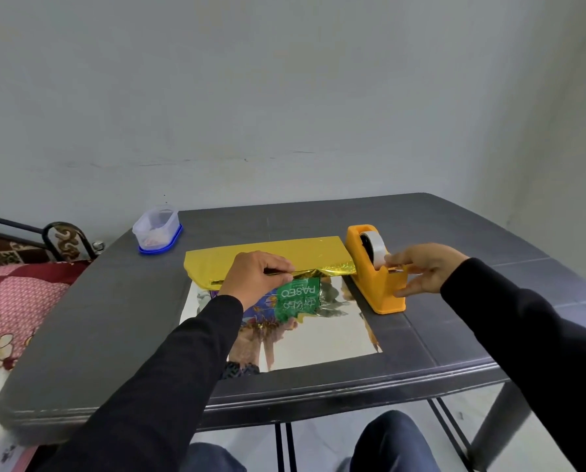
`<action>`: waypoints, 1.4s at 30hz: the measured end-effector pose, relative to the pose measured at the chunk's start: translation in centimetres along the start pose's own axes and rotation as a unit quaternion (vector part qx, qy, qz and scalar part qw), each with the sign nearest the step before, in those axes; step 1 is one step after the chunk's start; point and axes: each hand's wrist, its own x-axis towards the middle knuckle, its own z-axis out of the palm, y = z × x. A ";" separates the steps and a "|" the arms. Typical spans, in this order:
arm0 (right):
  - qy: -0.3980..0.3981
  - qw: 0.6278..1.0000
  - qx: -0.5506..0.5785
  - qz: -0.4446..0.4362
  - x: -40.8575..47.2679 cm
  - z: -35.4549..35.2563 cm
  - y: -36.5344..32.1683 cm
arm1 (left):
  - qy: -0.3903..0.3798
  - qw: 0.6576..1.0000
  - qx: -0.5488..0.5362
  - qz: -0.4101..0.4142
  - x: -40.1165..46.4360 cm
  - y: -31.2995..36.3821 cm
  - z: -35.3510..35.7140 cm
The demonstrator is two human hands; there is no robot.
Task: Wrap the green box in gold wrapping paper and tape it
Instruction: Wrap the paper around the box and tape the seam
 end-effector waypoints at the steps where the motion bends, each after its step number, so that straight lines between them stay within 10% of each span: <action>1: -0.010 1.000 0.013 0.003 0.1 0.0 0.0 | 0.000 1.000 -0.001 0.000 0.0 0.0 0.0; 42: -0.002 0.961 0.243 -0.135 1.5 0.2 8.0 | 0.006 1.000 0.014 0.004 -0.2 0.1 0.1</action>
